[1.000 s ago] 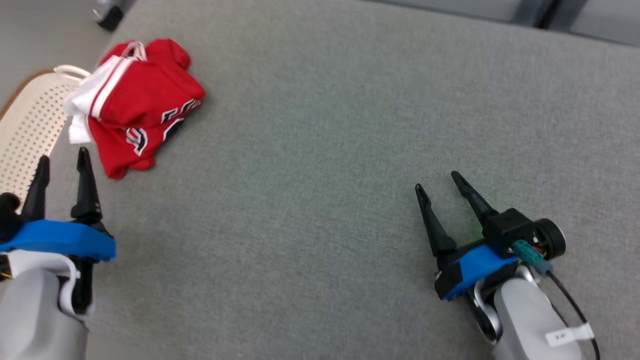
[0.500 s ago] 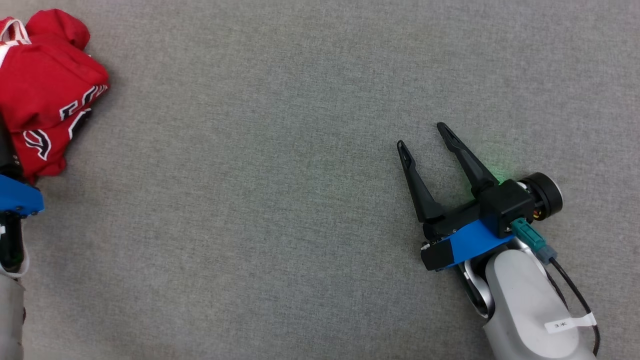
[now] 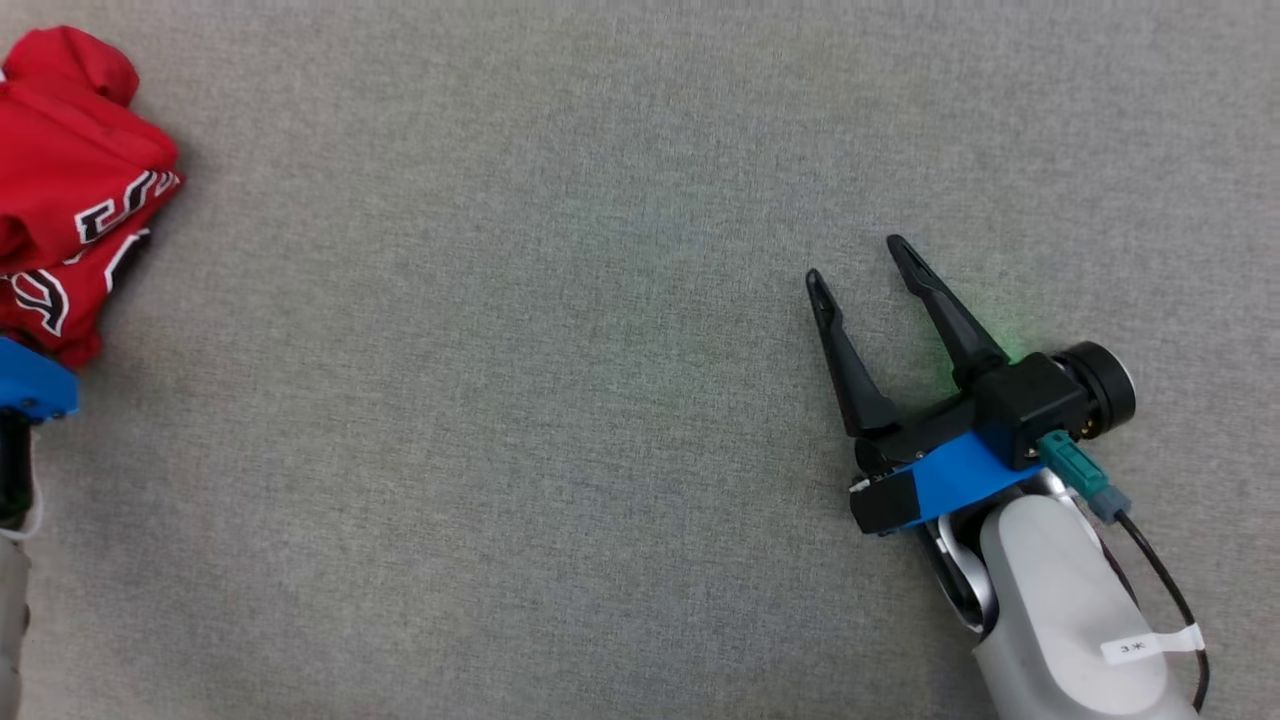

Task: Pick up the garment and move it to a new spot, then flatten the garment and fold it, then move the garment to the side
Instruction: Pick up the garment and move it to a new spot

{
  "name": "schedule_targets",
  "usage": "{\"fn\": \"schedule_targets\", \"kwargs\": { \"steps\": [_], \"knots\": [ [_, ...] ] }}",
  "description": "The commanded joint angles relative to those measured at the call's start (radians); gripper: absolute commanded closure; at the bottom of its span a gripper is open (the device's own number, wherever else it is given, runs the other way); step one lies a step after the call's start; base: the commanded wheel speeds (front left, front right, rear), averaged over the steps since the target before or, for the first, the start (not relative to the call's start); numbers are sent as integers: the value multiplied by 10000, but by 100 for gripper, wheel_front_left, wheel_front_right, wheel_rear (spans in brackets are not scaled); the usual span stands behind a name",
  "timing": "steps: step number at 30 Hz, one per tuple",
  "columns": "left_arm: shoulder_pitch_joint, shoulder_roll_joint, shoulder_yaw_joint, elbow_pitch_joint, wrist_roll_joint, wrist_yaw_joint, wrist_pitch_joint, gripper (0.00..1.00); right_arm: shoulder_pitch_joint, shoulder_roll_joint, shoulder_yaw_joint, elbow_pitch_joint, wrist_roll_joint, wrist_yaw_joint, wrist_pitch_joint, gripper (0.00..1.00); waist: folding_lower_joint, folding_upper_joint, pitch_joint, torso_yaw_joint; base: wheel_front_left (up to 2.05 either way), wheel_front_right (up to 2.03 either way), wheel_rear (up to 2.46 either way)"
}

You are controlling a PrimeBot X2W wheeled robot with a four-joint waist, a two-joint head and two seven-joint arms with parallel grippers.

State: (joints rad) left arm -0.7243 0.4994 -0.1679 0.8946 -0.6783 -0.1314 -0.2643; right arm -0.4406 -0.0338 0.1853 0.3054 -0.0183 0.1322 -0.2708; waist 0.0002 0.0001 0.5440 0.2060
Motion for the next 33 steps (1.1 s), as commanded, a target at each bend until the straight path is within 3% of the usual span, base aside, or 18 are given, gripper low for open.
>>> {"fn": "schedule_targets", "kwargs": {
  "steps": [1,9,16,25,33],
  "knots": [
    [-166,124,7,-155,-66,12,-1,100,532,-299,-186,386,82,-26,113,0,-2,-1,-137,-73,0,0,0],
    [-168,585,-10,-2429,672,12,-2,100,748,-203,-79,314,904,-16,64,0,-2,-1,-1452,-517,0,0,0],
    [242,360,-451,-4652,1056,12,1,100,1400,-193,56,284,1626,-14,63,0,-2,-1,-2627,-1581,0,0,0],
    [829,-571,-1675,-6544,1107,10,1,100,2017,-184,376,-76,2134,-14,64,0,-2,-1,-3190,-3604,0,0,0],
    [1080,-1465,-3363,-6947,1151,10,1,100,2316,-187,956,-559,2323,-14,63,0,-2,-1,-2930,-5267,0,0,0]
  ]
}}
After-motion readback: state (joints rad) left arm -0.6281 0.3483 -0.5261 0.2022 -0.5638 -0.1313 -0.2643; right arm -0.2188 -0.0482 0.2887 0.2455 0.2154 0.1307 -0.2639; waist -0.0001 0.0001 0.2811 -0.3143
